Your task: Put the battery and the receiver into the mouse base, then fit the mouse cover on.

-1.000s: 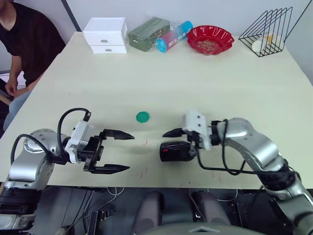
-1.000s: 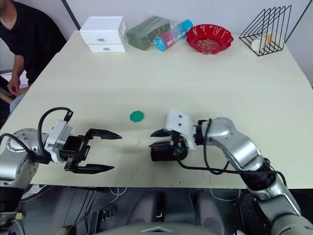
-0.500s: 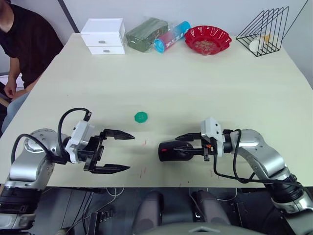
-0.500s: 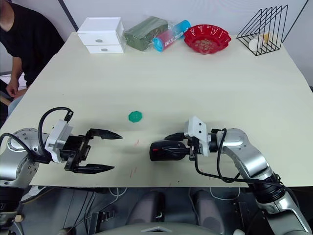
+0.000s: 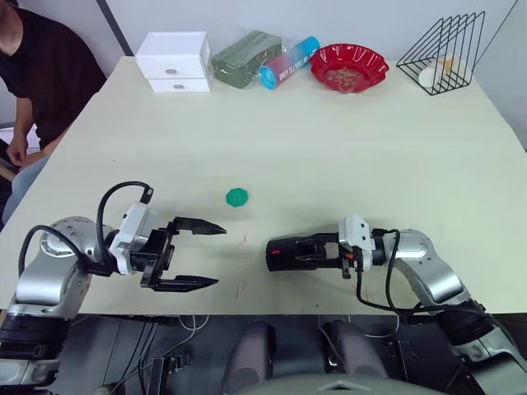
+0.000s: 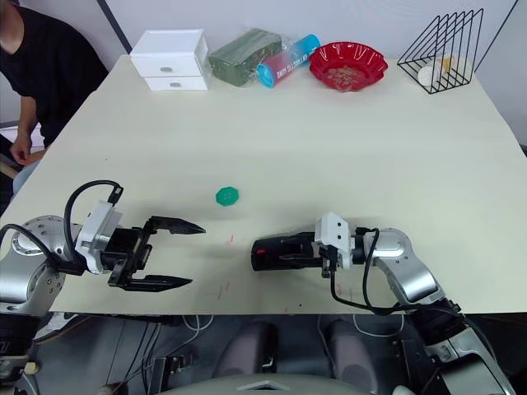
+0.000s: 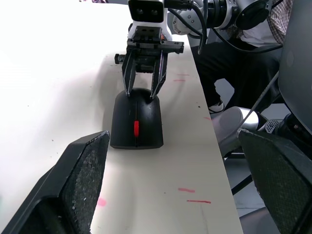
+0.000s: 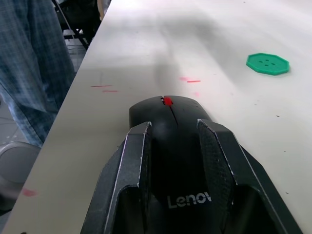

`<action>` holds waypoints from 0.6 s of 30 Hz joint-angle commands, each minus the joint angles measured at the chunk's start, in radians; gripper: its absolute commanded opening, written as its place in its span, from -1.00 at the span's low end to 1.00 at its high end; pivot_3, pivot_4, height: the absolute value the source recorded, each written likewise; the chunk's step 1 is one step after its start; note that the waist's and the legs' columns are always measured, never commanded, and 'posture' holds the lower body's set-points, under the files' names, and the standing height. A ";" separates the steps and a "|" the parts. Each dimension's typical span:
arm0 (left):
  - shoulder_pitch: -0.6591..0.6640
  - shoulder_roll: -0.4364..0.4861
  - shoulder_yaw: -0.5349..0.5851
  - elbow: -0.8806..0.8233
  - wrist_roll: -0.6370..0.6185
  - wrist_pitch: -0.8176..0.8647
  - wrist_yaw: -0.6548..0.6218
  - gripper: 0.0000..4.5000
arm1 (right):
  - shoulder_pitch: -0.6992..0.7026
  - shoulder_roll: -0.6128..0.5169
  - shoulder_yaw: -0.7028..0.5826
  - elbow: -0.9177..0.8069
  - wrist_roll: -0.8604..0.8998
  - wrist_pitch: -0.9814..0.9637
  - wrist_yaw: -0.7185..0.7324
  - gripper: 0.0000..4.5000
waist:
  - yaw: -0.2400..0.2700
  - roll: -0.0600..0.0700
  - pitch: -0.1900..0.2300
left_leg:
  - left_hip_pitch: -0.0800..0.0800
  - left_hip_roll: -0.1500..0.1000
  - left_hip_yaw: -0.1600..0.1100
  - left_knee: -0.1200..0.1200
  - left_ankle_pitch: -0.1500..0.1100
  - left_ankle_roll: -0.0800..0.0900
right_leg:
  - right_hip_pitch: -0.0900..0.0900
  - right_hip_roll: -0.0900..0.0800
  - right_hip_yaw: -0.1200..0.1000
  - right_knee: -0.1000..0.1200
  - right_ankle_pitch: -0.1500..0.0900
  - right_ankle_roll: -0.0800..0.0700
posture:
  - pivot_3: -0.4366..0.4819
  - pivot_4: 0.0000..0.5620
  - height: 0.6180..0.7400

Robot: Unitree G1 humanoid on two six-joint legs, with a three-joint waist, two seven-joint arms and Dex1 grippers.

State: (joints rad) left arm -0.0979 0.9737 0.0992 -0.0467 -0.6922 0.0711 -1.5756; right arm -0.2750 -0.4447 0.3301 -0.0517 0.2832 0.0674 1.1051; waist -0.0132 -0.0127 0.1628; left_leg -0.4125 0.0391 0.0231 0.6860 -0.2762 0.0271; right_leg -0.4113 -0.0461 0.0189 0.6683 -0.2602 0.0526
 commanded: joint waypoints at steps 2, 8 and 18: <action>0.008 -0.013 0.029 0.003 0.007 0.007 -0.022 1.00 | 0.025 0.007 -0.052 -0.033 0.014 -0.039 -0.032 -0.32 | 0.001 0.000 0.000 | 0.000 0.000 0.000 0.000 0.000 0.000 | 0.000 0.000 0.000 0.000 0.000 0.000 | -0.05 -0.47 1.00; 0.045 -0.064 0.065 0.015 0.044 0.031 0.111 1.00 | 0.098 -0.030 -0.207 -0.144 0.071 -0.036 -0.122 -0.32 | 0.005 0.001 0.001 | -0.001 0.000 0.000 0.000 0.000 0.000 | 0.000 0.000 0.000 0.000 0.000 0.000 | -0.05 -0.47 1.00; 0.158 -0.183 0.175 -0.016 0.110 0.064 0.404 1.00 | 0.346 -0.101 -0.463 -0.175 0.118 -0.070 -0.202 -0.32 | 0.006 0.000 0.000 | -0.002 0.000 0.000 0.000 0.000 0.000 | 0.000 -0.001 0.000 -0.001 0.000 0.000 | -0.05 -0.47 1.00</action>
State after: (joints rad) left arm 0.0465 0.7923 0.2338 -0.0321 -0.5898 0.1335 -1.2068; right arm 0.0577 -0.5375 -0.0749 -0.1945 0.3711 0.0246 0.9166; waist -0.0074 -0.0128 0.1626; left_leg -0.4134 0.0386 0.0237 0.6860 -0.2762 0.0270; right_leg -0.4110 -0.0476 0.0193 0.6668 -0.2601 0.0529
